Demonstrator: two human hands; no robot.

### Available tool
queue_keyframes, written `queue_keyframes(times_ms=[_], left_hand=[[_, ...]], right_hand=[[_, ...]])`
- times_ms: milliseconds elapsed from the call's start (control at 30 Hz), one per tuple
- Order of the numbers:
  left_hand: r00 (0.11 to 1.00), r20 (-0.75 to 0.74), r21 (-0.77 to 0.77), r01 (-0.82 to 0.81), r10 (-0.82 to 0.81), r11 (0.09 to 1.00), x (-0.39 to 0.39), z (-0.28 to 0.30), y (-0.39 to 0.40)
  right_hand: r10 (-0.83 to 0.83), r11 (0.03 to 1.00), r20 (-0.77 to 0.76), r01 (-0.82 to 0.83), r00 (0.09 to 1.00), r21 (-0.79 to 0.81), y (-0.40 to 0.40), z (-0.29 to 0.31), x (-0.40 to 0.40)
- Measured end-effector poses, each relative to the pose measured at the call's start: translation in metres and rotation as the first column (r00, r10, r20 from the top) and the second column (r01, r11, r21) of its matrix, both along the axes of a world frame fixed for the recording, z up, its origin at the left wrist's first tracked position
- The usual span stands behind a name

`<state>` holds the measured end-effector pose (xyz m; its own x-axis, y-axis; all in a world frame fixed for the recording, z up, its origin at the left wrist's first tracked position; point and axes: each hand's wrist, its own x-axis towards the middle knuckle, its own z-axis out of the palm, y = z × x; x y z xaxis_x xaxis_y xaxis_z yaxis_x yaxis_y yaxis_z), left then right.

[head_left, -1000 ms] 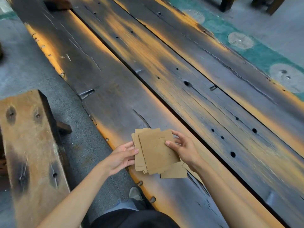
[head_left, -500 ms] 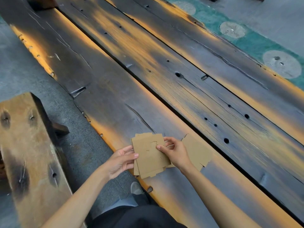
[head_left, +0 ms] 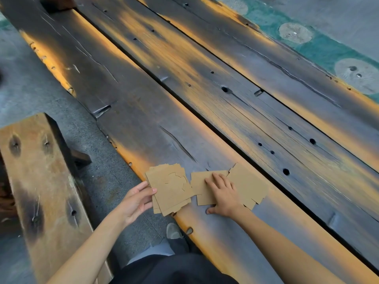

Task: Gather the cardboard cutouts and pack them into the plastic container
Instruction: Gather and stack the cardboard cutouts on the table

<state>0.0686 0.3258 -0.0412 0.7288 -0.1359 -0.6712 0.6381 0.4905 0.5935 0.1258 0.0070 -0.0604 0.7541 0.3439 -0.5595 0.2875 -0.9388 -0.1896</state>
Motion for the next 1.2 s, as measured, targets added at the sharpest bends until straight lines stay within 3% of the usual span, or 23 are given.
queue_keyframes(times_ms=[467, 633, 867, 1000, 1067, 1133, 1200], left_hand=[[1.0, -0.002, 0.017, -0.02, 0.02, 1.0, -0.014, -0.002, 0.0], [0.999, 0.003, 0.02, -0.049, 0.049, 0.999, -0.016, -0.005, 0.005], [0.987, 0.012, 0.009, -0.158, 0.158, 0.987, -0.01, 0.0, 0.017], [0.99, 0.016, 0.04, -0.144, 0.143, 0.989, -0.002, 0.006, 0.019], [0.994, 0.028, 0.052, -0.112, 0.11, 0.992, 0.003, 0.01, 0.017], [0.996, 0.041, 0.059, -0.076, 0.074, 0.995, 0.008, 0.015, 0.011], [0.998, 0.049, 0.054, -0.048, 0.046, 0.997, 0.012, 0.019, 0.005]], right_hand=[[0.267, 0.959, 0.081, -0.257, 0.96, -0.124, 0.016, 0.01, 0.013], [0.076, 0.995, 0.131, -0.083, 0.988, 0.05, 0.024, 0.023, 0.01], [-0.145, 0.944, 0.322, 0.033, 0.936, 0.329, 0.025, 0.037, 0.006], [-0.404, 0.822, 0.337, 0.177, 0.85, 0.541, 0.02, 0.051, 0.011], [-0.553, 0.726, 0.265, 0.3, 0.79, 0.619, 0.018, 0.064, 0.015], [-0.69, 0.538, 0.065, 0.451, 0.721, 0.712, 0.017, 0.077, 0.019], [-0.717, 0.245, -0.271, 0.596, 0.642, 0.765, 0.018, 0.09, 0.02]])
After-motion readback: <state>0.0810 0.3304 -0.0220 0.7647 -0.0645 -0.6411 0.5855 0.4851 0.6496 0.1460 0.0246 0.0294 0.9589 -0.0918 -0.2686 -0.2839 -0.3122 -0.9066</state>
